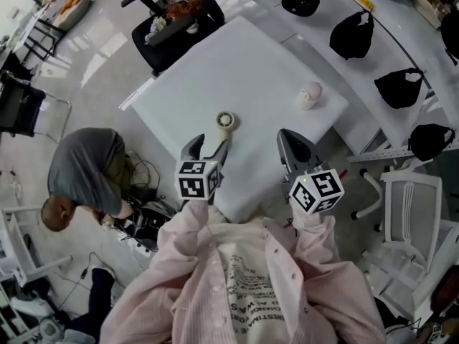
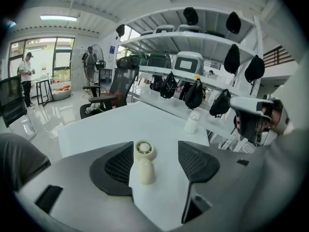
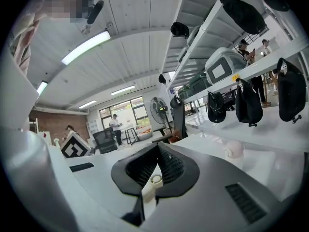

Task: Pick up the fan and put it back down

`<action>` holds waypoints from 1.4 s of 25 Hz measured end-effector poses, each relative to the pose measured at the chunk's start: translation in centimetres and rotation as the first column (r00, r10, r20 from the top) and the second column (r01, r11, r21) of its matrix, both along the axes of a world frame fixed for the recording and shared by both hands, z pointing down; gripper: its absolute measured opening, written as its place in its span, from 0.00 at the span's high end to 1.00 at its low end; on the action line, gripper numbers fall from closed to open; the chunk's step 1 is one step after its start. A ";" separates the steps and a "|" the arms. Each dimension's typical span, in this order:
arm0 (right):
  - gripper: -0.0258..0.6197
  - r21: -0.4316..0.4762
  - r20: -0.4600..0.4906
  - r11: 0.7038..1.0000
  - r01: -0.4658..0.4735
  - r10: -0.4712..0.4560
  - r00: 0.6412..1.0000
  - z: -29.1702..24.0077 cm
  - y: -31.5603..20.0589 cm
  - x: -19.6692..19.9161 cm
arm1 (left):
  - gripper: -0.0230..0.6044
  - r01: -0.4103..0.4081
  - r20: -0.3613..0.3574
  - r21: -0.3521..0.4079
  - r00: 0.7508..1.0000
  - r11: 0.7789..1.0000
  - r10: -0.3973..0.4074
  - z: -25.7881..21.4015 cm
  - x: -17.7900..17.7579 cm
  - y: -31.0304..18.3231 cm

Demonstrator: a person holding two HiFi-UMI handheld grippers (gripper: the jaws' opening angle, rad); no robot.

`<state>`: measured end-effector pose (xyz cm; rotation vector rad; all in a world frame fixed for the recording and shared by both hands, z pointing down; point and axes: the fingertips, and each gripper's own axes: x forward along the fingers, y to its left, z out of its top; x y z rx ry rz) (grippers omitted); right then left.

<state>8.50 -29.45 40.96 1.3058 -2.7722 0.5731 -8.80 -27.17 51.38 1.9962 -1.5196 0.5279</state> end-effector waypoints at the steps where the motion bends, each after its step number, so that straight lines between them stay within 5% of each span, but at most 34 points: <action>1: 0.96 -0.005 -0.001 1.000 0.003 -0.004 1.000 0.4 -0.6 -0.1 | 0.54 -0.001 -0.001 -0.017 1.000 1.000 0.001 0.7 0.1 -0.6; 8: 0.96 -0.068 -0.002 0.998 0.018 -0.018 1.000 4.5 -3.5 -0.6 | 0.54 -0.028 0.017 -0.179 0.999 0.984 0.031 6.8 1.2 -3.5; 15: 0.96 -0.135 -0.010 0.991 0.005 -0.007 1.000 8.3 -4.8 -0.9 | 0.54 0.021 0.065 -0.344 0.998 0.939 0.002 13.2 0.3 -4.7; 24: 0.96 -0.202 -0.007 0.979 -0.024 0.023 1.000 11.9 -5.5 -0.9 | 0.54 -0.005 0.067 -0.379 0.997 0.925 0.033 16.4 1.3 -6.7; 28: 0.96 -0.235 0.004 0.971 -0.040 0.042 0.999 12.7 -5.3 -0.8 | 0.54 0.030 0.079 -0.419 0.997 0.908 0.004 17.5 1.5 -6.7; 35: 0.96 -0.263 0.018 0.964 -0.048 0.055 0.998 13.8 -5.4 -0.5 | 0.59 0.090 0.151 -0.409 0.988 0.908 -0.030 18.5 1.2 -7.7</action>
